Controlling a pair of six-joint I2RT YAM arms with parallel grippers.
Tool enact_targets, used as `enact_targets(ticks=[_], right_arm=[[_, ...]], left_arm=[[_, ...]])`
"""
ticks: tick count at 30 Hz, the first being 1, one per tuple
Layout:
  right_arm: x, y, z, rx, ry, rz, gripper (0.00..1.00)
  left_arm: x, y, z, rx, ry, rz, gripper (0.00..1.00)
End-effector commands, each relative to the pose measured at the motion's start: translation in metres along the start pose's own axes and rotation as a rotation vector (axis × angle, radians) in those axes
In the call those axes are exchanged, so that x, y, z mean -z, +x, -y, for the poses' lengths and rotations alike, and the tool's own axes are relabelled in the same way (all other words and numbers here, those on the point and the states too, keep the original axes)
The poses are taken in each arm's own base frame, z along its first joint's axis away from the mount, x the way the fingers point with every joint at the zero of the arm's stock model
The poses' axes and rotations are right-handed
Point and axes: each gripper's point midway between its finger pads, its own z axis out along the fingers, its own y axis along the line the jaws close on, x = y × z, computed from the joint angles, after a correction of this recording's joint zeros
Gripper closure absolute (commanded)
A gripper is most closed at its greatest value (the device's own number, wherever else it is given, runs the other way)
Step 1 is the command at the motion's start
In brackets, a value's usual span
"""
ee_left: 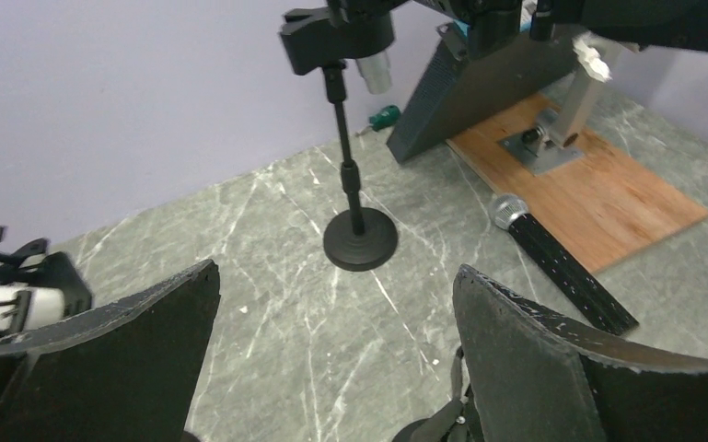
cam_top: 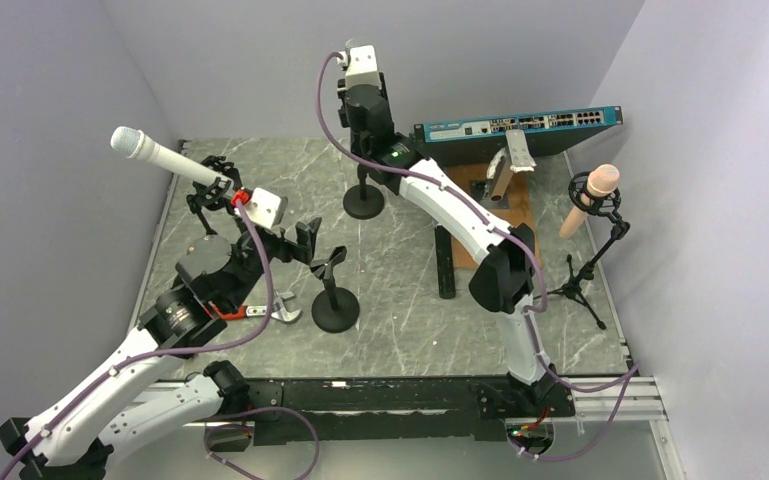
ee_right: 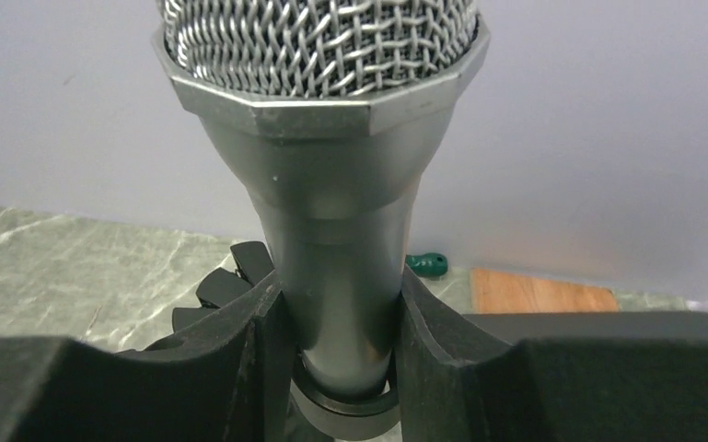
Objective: Remove the microphone from the stand
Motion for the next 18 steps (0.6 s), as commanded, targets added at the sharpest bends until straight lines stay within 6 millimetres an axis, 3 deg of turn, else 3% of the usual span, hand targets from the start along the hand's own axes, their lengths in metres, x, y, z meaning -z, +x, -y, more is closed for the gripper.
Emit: enact_targets(ticks=[1,6,11,18], right_arm=[[0.025,-0.045,-0.004,-0.031,-0.18,0.091,1.0],[0.062,-0.048,-0.015,-0.031,-0.403,0.091,1.0],[0.093,-0.056,-0.019,-0.071,-0.588,0.092,1.0],[0.113,-0.054,-0.034,-0.076,-0.731,0.062,1.0]], left_arm=[[-0.008,-0.012,0.023,-0.009,0.127,0.016,0.01],[-0.011,-0.016,0.037,0.035,0.235,0.023,0.01],[-0.011,-0.019,0.025,0.051,0.207,0.036,0.01],[-0.014,-0.03,0.003,0.126,0.182,0.079,0.01]])
